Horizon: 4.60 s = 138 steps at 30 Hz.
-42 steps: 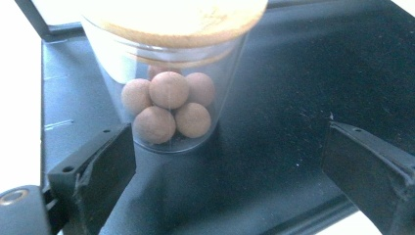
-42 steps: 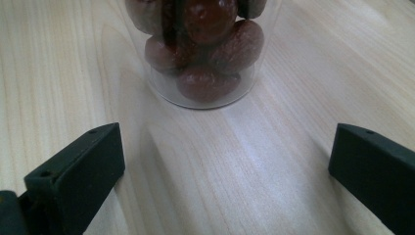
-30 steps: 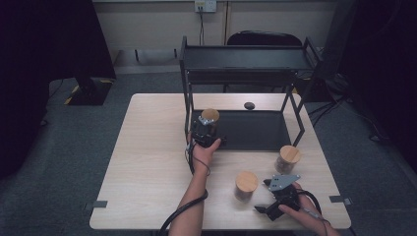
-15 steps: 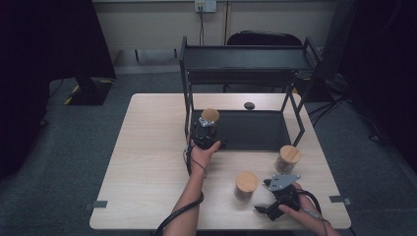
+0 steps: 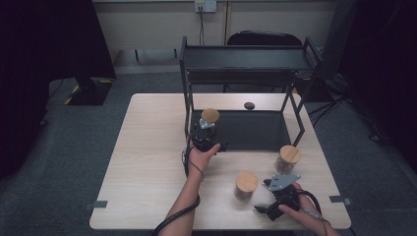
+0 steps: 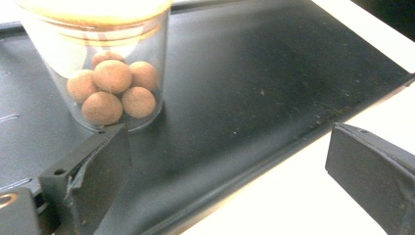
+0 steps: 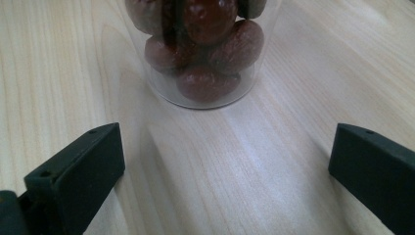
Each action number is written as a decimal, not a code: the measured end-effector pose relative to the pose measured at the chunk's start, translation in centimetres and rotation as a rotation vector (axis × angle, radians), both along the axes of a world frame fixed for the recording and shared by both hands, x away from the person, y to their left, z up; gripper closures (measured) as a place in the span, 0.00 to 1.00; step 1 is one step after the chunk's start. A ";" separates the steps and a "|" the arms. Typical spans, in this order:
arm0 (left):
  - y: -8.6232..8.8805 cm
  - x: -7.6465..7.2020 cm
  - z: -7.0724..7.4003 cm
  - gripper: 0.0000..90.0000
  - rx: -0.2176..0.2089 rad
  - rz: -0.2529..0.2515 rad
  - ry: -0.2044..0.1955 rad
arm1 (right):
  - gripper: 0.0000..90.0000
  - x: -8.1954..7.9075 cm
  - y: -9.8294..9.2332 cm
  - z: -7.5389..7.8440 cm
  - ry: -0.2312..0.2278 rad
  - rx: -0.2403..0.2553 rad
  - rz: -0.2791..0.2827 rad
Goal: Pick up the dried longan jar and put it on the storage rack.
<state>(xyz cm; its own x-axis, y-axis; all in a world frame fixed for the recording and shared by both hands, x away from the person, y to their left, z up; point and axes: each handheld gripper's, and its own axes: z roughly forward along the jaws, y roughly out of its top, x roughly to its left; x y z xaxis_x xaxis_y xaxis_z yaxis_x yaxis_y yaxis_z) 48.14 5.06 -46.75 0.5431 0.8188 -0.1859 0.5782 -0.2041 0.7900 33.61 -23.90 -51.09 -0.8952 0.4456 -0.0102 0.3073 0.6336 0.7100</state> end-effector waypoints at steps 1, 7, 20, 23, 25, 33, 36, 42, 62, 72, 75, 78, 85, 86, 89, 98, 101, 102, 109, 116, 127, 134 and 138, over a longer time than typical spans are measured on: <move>0.1 -0.1 0.0 0.04 -0.003 -0.008 0.001 | 0.00 0.0 0.0 0.0 0.000 0.000 0.000; 0.4 -0.5 0.2 0.04 -0.002 -0.040 0.000 | 0.00 0.0 0.0 0.0 0.000 0.000 -0.001; -0.3 -1.7 0.5 0.04 0.019 -0.137 0.007 | 0.00 0.0 0.0 0.0 0.000 0.000 0.000; -0.4 -2.0 0.6 0.04 0.016 -0.146 0.003 | 0.00 0.0 0.0 0.0 0.000 0.000 0.000; -0.3 -2.1 0.7 0.04 0.020 -0.154 0.000 | 0.00 0.0 0.0 0.0 0.000 0.000 0.000; 0.3 -2.8 0.8 0.04 0.020 -0.164 0.000 | 0.00 0.0 0.0 0.0 0.000 0.000 0.000; 0.6 -3.0 0.8 0.04 0.025 -0.172 0.001 | 0.00 0.0 0.0 0.0 0.000 0.000 0.000; 1.4 -3.5 0.7 0.04 0.028 -0.171 0.000 | 0.00 0.0 0.0 0.0 0.000 0.000 0.000; 3.3 -4.8 0.0 0.04 0.025 -0.155 0.004 | 0.00 0.0 0.0 0.0 0.000 0.000 0.000; 5.0 -5.7 -0.5 0.04 0.027 -0.140 0.001 | 0.00 0.0 0.0 0.0 0.000 0.000 0.000; 5.4 -6.0 -0.7 0.04 0.026 -0.133 0.000 | 0.00 0.0 0.0 0.0 0.000 0.000 0.000; 5.8 -6.3 -0.8 0.04 0.026 -0.132 0.001 | 0.00 0.0 0.0 0.0 0.000 0.000 0.000; 6.6 -6.9 -1.2 0.04 0.031 -0.124 0.003 | 0.00 0.0 0.0 0.0 0.000 0.000 0.000; 6.7 -7.0 -1.4 0.04 0.035 -0.122 0.003 | 0.00 0.0 0.0 0.0 0.000 0.000 0.000; 7.1 -7.3 -1.7 0.04 0.029 -0.115 0.008 | 0.00 0.0 0.0 0.0 0.000 0.000 0.000; 8.1 -8.0 -2.5 0.04 0.038 -0.099 0.020 | 0.00 0.0 0.0 0.0 0.000 0.000 0.000; 8.6 -8.2 -2.8 0.04 0.040 -0.090 0.026 | 0.00 0.0 0.0 0.0 0.000 0.000 0.000; 8.7 -8.2 -2.8 0.04 0.040 -0.085 0.026 | 0.00 0.0 0.0 0.0 0.000 0.000 0.000; 9.8 -8.8 -2.8 0.04 0.054 -0.066 0.015 | 0.00 0.0 0.0 0.0 0.000 0.000 0.000; 10.6 -9.5 -3.2 0.04 0.078 -0.056 0.015 | 0.00 0.0 0.0 0.0 0.000 0.000 0.000; 10.9 -10.4 -3.8 0.04 0.196 -0.048 0.017 | 0.00 0.0 0.0 0.0 0.000 0.000 0.000; 10.9 -10.8 -4.0 0.05 0.240 -0.061 0.018 | 0.00 0.0 0.0 0.0 0.000 0.000 0.000; 11.0 -11.0 -4.1 0.04 0.235 -0.065 0.009 | 0.00 0.0 0.0 0.0 0.000 0.000 0.000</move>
<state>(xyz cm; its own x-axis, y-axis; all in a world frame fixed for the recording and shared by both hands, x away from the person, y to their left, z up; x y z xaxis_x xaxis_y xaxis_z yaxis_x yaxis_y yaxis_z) 37.16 16.08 -50.87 0.5949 0.8038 0.0009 0.5645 -0.4186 0.7114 33.61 -23.89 -51.09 -0.8951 0.4458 -0.0105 0.3074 0.6338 0.7098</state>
